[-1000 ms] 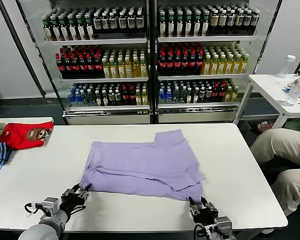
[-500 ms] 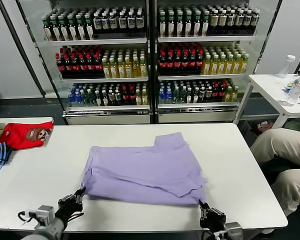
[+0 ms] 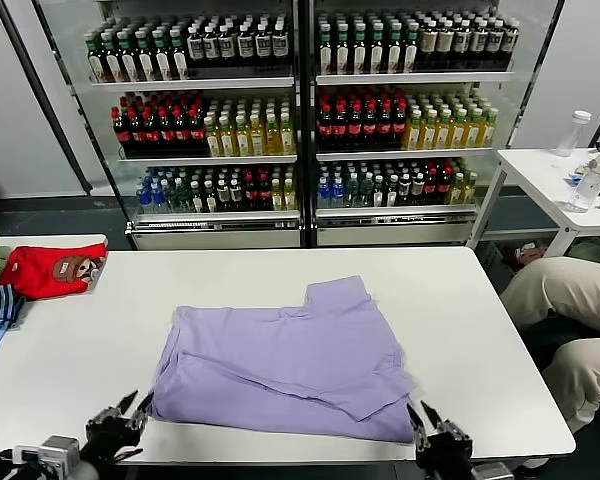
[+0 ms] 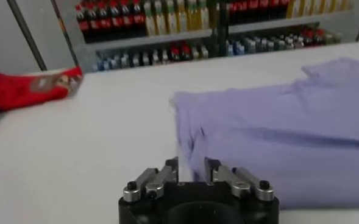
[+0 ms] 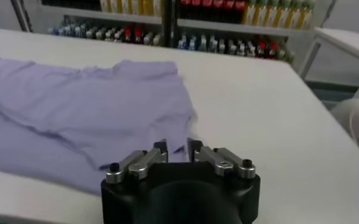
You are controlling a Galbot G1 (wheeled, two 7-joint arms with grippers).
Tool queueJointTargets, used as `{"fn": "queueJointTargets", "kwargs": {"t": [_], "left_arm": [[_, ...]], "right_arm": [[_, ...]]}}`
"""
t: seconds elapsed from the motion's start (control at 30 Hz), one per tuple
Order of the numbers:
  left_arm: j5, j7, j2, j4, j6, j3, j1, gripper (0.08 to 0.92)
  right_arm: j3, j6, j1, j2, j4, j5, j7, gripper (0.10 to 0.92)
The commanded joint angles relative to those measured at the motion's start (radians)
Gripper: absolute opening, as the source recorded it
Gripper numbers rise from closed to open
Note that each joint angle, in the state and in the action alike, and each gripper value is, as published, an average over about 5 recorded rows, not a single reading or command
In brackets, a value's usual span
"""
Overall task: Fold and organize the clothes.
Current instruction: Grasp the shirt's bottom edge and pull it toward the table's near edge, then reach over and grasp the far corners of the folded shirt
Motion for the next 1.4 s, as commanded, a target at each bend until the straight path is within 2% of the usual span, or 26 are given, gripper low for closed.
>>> {"fn": "queueJointTargets", "kwargs": {"t": [0.03,0.13,0.27,0.4,0.5,0.67,0.83,1.07,1.4], "left_arm": [[-0.050,0.081,0.035,0.183,0.032,0.126,-0.425,0.493],[-0.033,0.135,0.029,0.349,0.048,0.223,-0.630,0.580],[-0.010,0.192,0.009,0.530,0.072,0.302,-0.809,0.693],[0.030,0.236,-0.010,0.693,0.076,0.366,-0.928,0.794],[0.063,0.259,-0.022,0.767,0.063,0.393,-0.976,0.819],[0.078,0.297,-0.032,0.829,0.062,0.402,-0.999,0.823],[0.093,0.352,-0.028,0.834,0.088,0.389,-0.984,0.823],[0.090,0.386,-0.025,0.828,0.100,0.374,-0.967,0.823],[0.090,0.415,-0.006,0.823,0.099,0.351,-0.934,0.823]], "right_arm": [[-0.087,-0.063,0.456,0.005,-0.208,0.080,0.031,0.569],[-0.211,-0.066,0.681,0.035,-0.409,0.080,0.042,0.647],[-0.299,-0.065,0.910,0.099,-0.647,0.078,0.042,0.762],[-0.335,-0.065,1.063,0.196,-0.871,0.072,0.044,0.817],[-0.340,-0.064,1.141,0.261,-1.000,0.070,0.045,0.822],[-0.337,-0.052,1.181,0.329,-1.137,0.039,0.047,0.823],[-0.325,-0.029,1.170,0.354,-1.213,0.021,0.050,0.823],[-0.317,0.034,1.149,0.378,-1.246,0.019,0.047,0.823],[-0.317,0.040,1.159,0.393,-1.267,0.014,0.049,0.823]]}}
